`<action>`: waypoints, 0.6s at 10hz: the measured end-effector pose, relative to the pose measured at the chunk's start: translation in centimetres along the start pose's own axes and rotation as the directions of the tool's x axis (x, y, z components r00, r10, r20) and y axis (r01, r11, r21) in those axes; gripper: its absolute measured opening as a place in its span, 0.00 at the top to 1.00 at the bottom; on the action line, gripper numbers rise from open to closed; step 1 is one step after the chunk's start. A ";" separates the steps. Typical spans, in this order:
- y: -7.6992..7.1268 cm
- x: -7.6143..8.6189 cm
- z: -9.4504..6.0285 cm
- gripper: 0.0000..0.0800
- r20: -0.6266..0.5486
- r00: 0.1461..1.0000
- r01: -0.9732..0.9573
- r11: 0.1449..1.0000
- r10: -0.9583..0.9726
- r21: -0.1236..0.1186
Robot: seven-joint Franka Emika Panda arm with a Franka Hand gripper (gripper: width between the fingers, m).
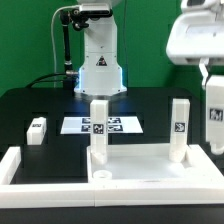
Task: Assemble desk
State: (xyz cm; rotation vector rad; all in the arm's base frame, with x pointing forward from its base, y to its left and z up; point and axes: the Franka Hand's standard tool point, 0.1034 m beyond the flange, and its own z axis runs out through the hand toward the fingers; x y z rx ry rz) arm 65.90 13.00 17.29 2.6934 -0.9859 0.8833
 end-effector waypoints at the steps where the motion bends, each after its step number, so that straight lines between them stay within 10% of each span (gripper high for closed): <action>1: 0.1 0.8 -0.3 0.64 -0.014 1.000 -0.006 1.000 0.006 -0.008; 6: 0.3 1.1 -0.4 0.64 -0.013 1.000 -0.012 0.999 0.011 -0.039</action>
Offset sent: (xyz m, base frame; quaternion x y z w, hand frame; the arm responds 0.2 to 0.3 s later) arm 0.0000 0.0000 0.0000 0.0000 0.0000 0.0000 1.0000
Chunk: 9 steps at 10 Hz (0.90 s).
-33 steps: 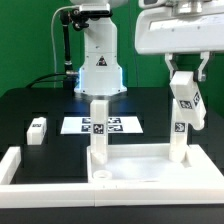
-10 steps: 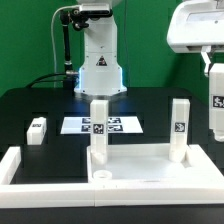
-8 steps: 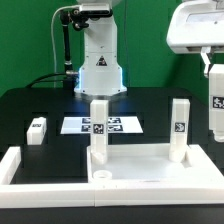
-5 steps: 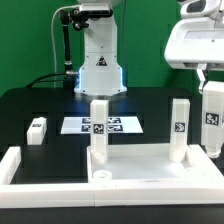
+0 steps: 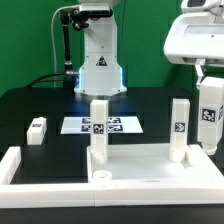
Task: Assemble desk
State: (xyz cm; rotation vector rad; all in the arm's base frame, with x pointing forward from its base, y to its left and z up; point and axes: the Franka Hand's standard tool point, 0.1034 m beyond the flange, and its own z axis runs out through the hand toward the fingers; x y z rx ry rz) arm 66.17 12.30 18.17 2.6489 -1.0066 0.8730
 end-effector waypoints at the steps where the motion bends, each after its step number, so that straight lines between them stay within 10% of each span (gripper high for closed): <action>1: 0.0 0.0 0.0 0.64 0.003 1.000 -0.006 1.000 0.006 0.001; 4: 0.7 -1.4 1.4 0.64 -0.028 0.999 -0.019 0.999 0.018 -0.051; 9: 1.8 -2.5 2.4 0.64 -0.024 1.000 -0.020 0.998 0.018 -0.067</action>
Offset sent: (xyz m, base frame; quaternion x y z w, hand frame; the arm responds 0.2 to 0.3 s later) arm -0.0114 -0.0245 -0.0086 -0.0610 0.0829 -0.0093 0.9947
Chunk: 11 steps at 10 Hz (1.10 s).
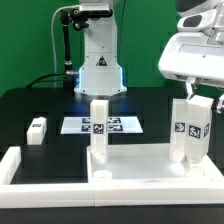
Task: Assemble desk
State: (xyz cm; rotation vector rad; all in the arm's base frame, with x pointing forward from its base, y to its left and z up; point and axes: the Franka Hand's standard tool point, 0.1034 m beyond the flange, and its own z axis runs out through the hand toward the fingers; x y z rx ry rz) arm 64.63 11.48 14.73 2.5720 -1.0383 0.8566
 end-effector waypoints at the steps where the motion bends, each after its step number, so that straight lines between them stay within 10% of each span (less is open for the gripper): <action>1: -0.1 -0.3 0.0 0.64 0.003 1.000 0.001 1.000 -0.001 0.001; 11: 0.0 -1.7 1.6 0.64 -0.020 0.999 0.040 0.999 -0.040 -0.029</action>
Offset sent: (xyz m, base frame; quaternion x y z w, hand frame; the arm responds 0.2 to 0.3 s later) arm 0.0060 -0.0029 -0.0032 -0.0144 0.0070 -0.0050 0.9999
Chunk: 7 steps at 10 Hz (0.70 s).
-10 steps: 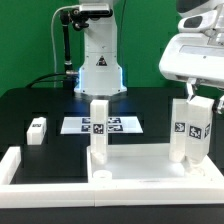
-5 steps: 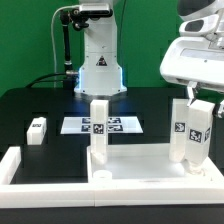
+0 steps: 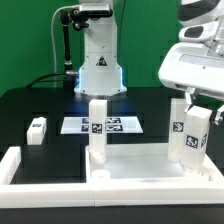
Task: Assemble desk
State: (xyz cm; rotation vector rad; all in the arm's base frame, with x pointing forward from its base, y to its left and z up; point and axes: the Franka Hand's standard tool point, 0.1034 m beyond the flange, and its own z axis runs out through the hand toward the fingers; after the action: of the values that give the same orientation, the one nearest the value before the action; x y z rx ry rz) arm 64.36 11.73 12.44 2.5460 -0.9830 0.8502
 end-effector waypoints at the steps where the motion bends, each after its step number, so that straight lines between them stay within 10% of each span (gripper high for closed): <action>1: -0.2 -0.2 -0.1 0.64 -0.006 1.000 0.003 1.000 -0.003 0.001; 7: -0.6 -1.1 -0.7 0.64 -0.091 0.996 0.013 1.000 -0.015 -0.020</action>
Offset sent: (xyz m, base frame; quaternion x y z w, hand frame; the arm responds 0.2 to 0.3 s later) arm -0.0123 0.0138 -0.0164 -0.0183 0.0213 0.0292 0.9992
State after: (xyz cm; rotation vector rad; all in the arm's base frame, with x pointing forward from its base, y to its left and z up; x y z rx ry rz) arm 63.88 13.06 12.30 2.4713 -0.9397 0.9393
